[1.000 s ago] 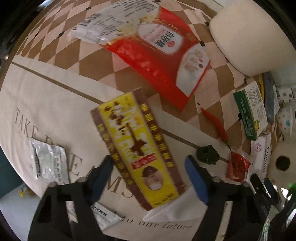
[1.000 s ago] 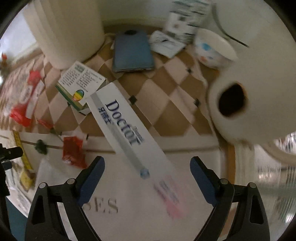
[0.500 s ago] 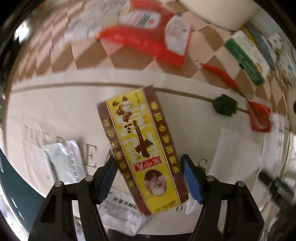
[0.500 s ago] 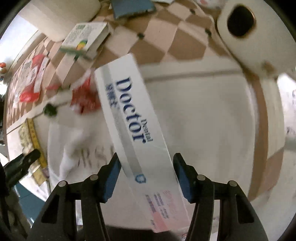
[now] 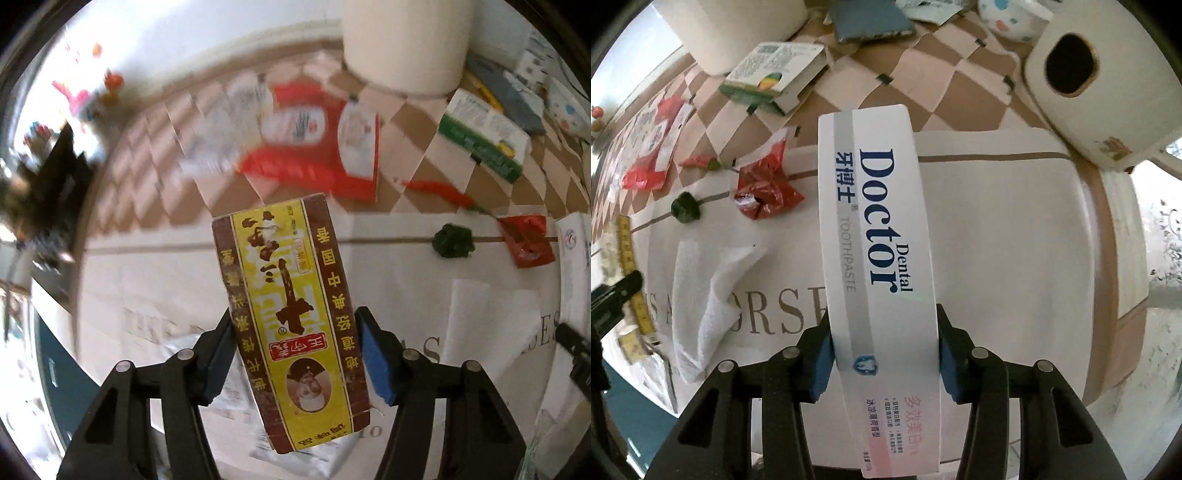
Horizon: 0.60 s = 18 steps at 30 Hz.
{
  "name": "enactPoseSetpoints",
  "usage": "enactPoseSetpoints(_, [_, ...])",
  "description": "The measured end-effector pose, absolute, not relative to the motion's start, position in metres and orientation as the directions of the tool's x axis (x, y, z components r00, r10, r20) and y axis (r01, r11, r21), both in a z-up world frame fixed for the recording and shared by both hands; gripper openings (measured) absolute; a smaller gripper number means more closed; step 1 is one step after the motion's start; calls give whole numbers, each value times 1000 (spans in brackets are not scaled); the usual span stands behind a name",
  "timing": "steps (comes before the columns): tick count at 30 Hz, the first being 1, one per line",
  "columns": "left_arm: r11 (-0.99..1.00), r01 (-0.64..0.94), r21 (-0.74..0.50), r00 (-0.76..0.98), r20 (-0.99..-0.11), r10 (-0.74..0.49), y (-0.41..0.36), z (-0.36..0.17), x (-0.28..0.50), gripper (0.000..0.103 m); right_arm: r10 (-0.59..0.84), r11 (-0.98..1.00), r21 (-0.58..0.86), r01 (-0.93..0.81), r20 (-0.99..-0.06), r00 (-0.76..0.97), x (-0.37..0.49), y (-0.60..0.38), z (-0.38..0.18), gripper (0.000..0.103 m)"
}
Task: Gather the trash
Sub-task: 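Carry both boxes down over the floor bin and open both tools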
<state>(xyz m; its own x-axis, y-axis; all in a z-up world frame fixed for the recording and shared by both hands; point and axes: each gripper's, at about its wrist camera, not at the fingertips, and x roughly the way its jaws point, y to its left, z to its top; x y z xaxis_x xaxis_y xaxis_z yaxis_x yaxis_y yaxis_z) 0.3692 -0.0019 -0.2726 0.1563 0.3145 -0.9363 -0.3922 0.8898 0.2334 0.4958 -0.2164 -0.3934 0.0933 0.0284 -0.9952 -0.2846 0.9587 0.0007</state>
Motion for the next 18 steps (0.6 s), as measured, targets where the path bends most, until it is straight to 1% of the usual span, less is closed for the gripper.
enactPoseSetpoints(3, [888, -383, 255, 228, -905, 359, -11, -247, 356, 59, 32, 966, -2, -260, -992, 124, 493, -222, -379, 49])
enactPoseSetpoints(7, [891, -381, 245, 332, -864, 379, -30, -212, 345, 59, 53, 968, 3, -252, -979, 195, 475, -220, -344, 49])
enactPoseSetpoints(8, [894, -380, 237, 352, -857, 377, -21, -225, 352, 59, 61, 967, 4, -253, -974, 217, 469, -218, -334, 49])
enactPoseSetpoints(10, [900, -374, 222, 393, -841, 371, -17, -213, 337, 59, 77, 966, 6, -259, -961, 266, 452, -213, -317, 49])
enactPoseSetpoints(13, [908, -367, 200, 434, -827, 358, 6, -215, 320, 59, 118, 966, 32, -258, -939, 323, 411, -212, -281, 49])
enactPoseSetpoints(18, [920, -367, 138, 464, -830, 310, 41, -209, 248, 59, 179, 958, 76, -276, -911, 373, 342, -177, -256, 49])
